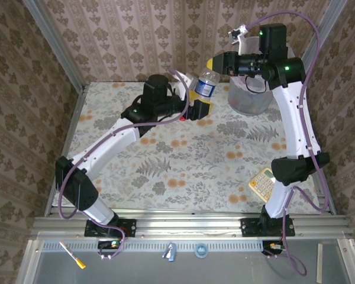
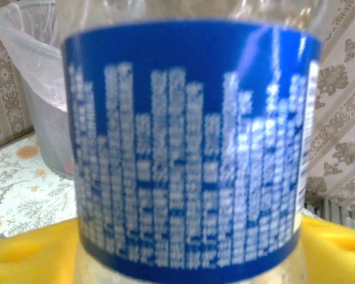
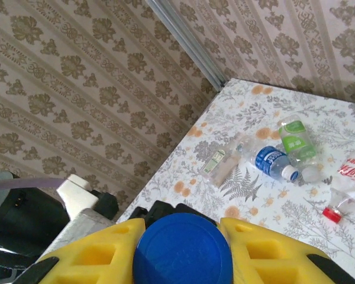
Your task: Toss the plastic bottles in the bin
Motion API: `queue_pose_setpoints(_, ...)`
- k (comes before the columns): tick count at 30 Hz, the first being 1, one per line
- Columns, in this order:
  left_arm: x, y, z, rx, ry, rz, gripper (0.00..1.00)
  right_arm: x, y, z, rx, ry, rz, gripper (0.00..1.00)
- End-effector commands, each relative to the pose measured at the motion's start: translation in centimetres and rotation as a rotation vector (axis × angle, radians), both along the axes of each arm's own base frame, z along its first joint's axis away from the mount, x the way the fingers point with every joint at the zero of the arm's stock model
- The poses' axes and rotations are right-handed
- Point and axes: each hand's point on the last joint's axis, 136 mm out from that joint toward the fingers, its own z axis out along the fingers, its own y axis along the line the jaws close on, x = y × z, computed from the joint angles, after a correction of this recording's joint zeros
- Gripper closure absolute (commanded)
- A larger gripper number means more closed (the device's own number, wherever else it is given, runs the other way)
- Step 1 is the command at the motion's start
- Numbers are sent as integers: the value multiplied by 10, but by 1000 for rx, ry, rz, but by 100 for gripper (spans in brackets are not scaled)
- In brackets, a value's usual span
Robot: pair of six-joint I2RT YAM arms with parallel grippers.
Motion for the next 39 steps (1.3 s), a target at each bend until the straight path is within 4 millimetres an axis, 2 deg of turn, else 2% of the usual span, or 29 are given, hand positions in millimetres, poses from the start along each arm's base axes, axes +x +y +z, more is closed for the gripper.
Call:
queue_pose_setpoints(1,4,3,0,-36,18,18,0,-4,-4,15,-16,-48,-34,98)
queue_pose_setpoints(5,22,26,4,-135,63,76,0,0,-26,31,-103,-160,-173,100)
queue_pose_setpoints(10,28,47,2,-128,50,137,0,10,-81,69,-133,-322,-458,100)
queue_pose_setpoints(14,30,63,-2,-122,51,182,0,2,-126,112,-81,-511,-679,100)
queue_pose_setpoints(18,34,78,-7,-112,52,242,0,-21,-153,151,-72,-711,-821,100)
queue_pose_setpoints(23,40,92,-16,-92,62,306,0,-72,-169,202,-25,-1019,-928,100)
queue_pose_setpoints(27,45,100,-20,-85,65,342,0,-110,-180,227,10,-1244,-1012,100)
queue_pose_setpoints(31,49,107,-23,-76,66,376,0,-123,-179,234,-25,-1305,-1015,100)
queue_pose_setpoints(39,51,114,-28,-71,69,405,0,-118,-178,230,-67,-1310,-1013,100)
